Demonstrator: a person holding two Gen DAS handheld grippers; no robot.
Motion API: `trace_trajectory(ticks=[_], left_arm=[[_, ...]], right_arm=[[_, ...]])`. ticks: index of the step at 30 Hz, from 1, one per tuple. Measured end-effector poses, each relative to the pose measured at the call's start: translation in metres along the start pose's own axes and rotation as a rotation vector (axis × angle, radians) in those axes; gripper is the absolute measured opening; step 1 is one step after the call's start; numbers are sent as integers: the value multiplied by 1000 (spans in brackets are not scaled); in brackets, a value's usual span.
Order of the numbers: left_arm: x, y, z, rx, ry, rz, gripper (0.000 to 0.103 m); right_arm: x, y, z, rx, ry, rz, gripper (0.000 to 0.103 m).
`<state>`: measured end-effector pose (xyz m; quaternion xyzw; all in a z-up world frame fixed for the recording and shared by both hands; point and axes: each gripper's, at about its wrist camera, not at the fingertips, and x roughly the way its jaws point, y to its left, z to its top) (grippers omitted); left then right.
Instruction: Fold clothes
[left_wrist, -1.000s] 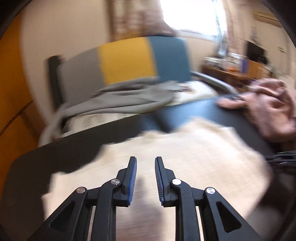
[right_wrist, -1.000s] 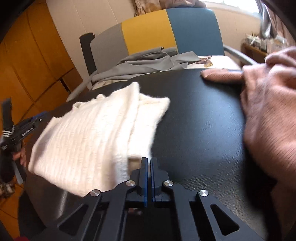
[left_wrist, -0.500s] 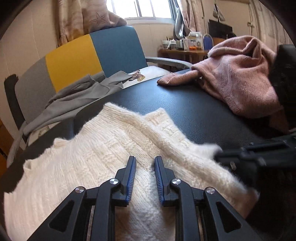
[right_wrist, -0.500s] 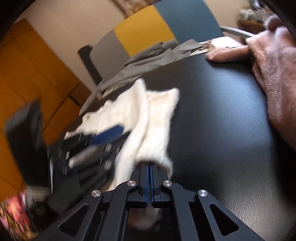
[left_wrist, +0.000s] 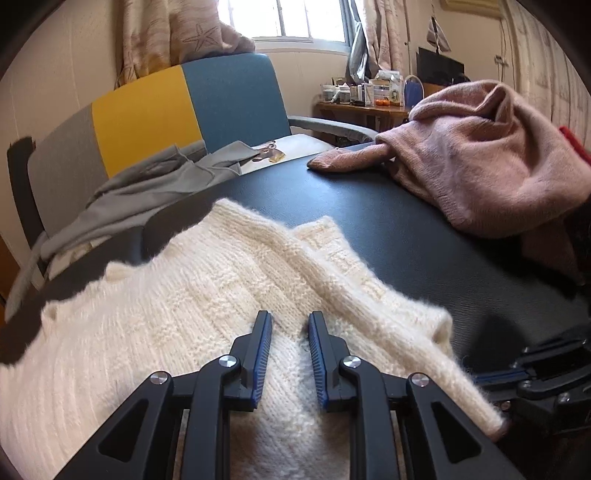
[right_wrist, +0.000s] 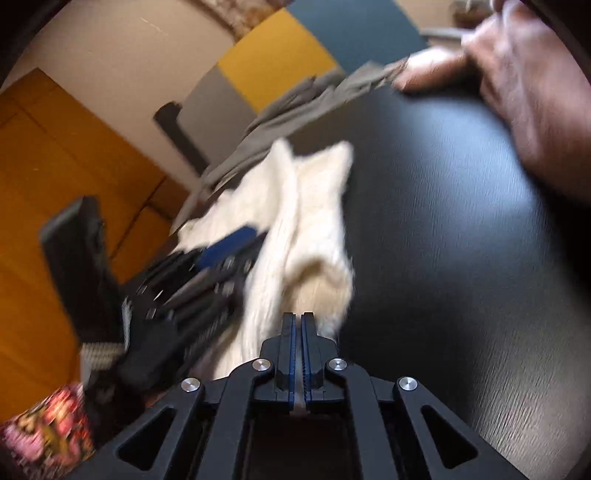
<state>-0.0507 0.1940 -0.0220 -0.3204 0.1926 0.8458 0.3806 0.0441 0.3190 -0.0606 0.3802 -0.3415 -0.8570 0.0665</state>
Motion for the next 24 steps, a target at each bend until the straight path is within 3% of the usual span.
trace_trajectory(ticks=[4, 8, 10, 11, 12, 14, 20, 21, 24], left_arm=[[-17, -20, -12, 26, -3, -43, 19], [-27, -31, -12, 36, -5, -78, 19], [-30, -32, -8, 12, -16, -116, 19], [-30, -33, -6, 6, -20, -134, 19], [-29, -37, -6, 16, -16, -138, 19], [-26, -47, -9, 54, -19, -131, 19], [-24, -49, -16, 53, -20, -177, 19], [-23, -48, -16, 47, -17, -183, 19], [-22, -50, -17, 56, -16, -171, 19]], right_arm=[[-21, 1, -21, -7, 84, 19, 2], [-52, 1, -19, -6, -20, -11, 4], [-65, -9, -6, 39, -121, -35, 15], [-64, -15, 3, 73, -139, -35, 25], [-59, -20, 12, 95, -141, -29, 31], [-40, -28, 31, 122, -117, -28, 32], [2, -32, 61, 145, -57, -24, 31], [2, -31, 62, 133, -49, -33, 15], [-2, -26, 72, 87, -69, -75, 10]])
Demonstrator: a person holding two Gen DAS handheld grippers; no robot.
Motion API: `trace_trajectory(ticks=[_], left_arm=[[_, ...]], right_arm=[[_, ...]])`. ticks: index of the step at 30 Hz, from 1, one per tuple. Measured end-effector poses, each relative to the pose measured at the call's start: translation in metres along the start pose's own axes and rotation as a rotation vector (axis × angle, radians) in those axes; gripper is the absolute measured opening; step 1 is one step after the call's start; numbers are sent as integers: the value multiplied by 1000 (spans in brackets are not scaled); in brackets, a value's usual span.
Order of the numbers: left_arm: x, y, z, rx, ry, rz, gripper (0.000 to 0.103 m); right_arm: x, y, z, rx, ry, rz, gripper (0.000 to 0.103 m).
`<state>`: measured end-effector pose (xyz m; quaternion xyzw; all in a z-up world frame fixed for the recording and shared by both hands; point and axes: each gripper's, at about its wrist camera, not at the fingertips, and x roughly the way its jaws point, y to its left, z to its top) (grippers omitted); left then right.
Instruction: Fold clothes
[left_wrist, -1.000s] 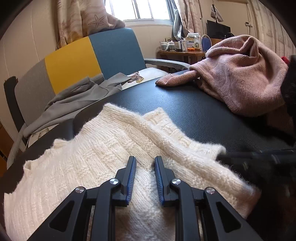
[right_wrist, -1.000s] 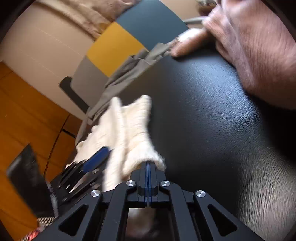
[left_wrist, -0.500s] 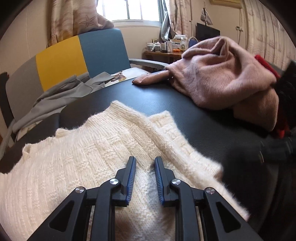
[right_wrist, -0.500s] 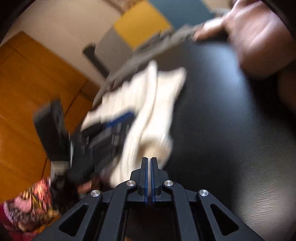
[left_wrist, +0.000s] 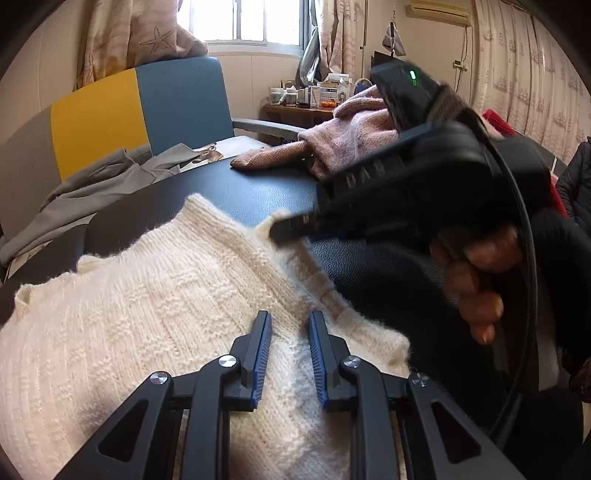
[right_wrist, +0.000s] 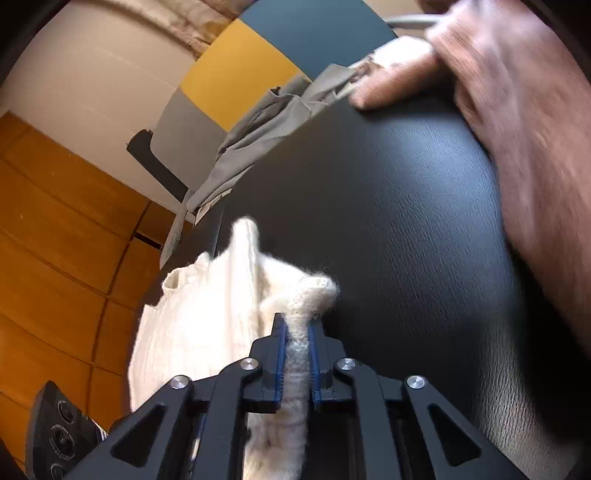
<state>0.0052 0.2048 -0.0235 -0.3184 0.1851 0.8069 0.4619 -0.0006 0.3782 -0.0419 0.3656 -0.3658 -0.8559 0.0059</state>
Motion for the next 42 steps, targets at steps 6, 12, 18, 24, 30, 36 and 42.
trace_trajectory(ticks=[6, 12, 18, 24, 30, 36, 42], left_arm=[[1, -6, -1, 32, -5, 36, 19], [-3, -6, -2, 29, -23, 48, 21], [-39, 16, -16, -91, -61, 21, 21], [-94, 51, -54, -180, -89, 132, 21], [-143, 117, -99, -383, -117, 299, 21], [-207, 194, -163, -654, -190, 489, 24], [-216, 245, -209, -737, -93, 467, 30]], right_arm=[[4, -15, 6, 51, -54, -85, 9], [-42, 9, -8, -14, -149, -90, 15], [-55, 56, -37, -159, -105, 29, 15], [-32, 76, -64, -207, -17, 58, 15], [-3, 89, -84, -378, 10, -118, 11], [-6, 79, -89, -366, -47, -99, 9], [-4, 80, -92, -372, -83, -101, 9]])
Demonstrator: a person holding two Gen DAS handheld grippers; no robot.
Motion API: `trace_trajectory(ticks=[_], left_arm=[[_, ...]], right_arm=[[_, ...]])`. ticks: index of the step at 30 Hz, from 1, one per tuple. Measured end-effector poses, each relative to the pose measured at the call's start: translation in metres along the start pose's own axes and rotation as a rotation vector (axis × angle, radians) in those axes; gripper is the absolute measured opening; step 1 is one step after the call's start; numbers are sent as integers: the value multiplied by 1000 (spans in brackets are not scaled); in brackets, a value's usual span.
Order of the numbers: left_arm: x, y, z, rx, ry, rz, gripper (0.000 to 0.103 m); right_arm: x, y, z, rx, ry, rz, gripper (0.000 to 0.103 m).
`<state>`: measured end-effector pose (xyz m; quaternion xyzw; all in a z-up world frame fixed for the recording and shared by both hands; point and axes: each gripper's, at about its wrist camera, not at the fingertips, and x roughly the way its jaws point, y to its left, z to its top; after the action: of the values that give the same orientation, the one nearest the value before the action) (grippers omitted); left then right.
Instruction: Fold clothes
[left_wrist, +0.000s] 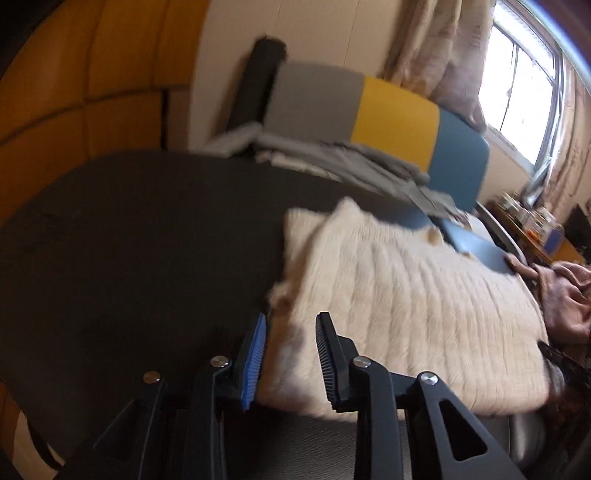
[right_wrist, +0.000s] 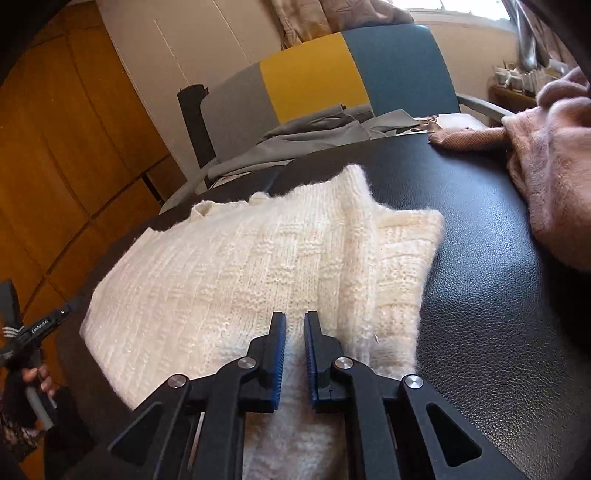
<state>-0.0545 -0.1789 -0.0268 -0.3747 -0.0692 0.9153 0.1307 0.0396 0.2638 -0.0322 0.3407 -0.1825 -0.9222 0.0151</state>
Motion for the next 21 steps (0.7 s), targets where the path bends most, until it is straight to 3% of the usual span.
trace_trajectory(ticks=[7, 8, 11, 15, 17, 21], left_arm=[[20, -2, -7, 79, 90, -90, 30], [23, -3, -9, 90, 100, -99, 28], [21, -3, -10, 88, 121, -131, 7], [1, -1, 3, 60, 123, -206, 4], [-14, 1, 6, 74, 112, -220, 4], [-13, 5, -15, 147, 211, -179, 4]], right_arm=[[0, 0, -1, 1, -4, -2, 9], [1, 0, -1, 0, -4, -4, 9], [2, 2, -1, -10, -5, -15, 9], [2, 3, 0, -17, -3, -23, 9], [3, 3, 0, -20, -2, -29, 9], [3, 2, 0, -19, -4, -34, 9]])
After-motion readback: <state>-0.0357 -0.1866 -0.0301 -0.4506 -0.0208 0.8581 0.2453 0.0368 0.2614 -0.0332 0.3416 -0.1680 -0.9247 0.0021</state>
